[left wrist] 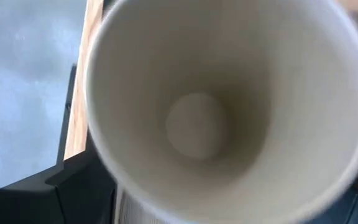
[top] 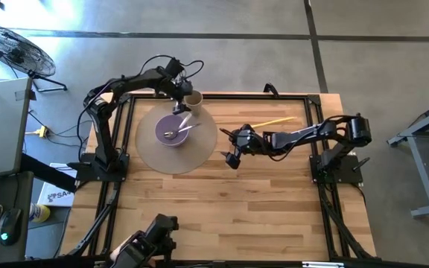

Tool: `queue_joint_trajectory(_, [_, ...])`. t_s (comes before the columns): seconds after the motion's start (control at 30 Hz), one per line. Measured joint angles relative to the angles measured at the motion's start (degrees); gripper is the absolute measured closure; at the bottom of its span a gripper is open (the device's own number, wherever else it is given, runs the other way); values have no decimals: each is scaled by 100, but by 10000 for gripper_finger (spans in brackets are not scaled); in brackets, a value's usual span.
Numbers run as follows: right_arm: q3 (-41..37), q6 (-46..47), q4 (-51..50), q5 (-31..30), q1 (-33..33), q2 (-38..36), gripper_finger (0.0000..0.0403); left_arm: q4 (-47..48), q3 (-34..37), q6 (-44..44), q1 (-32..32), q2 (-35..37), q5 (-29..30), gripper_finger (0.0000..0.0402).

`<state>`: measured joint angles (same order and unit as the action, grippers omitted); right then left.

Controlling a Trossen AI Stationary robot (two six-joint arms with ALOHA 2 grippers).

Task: Pick & Place Utensil
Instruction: Put the white cup on the brown mat to the top right of the violet bowl

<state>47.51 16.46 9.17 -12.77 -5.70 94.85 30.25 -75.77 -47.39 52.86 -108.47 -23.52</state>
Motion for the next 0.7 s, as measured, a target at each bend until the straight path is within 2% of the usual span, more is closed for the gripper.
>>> queue_joint_trajectory(0.23, [0,1,-120,220,-131,0,6,879,-285,-13,2,0,497,11])
queue_joint_trajectory(0.33, [0,-2,-171,229,-142,0,6,891,-303,93,2,0,911,12])
queue_joint_trajectory(0.43, [0,-2,-198,227,-142,0,6,767,-307,170,7,0,991,16])
queue_joint_trajectory(0.57, [0,-19,-219,227,-142,0,6,914,-334,70,0,0,1170,64])
queue_joint_trajectory(0.7, [0,-42,-204,222,-144,0,6,1088,-456,71,0,0,1208,149])
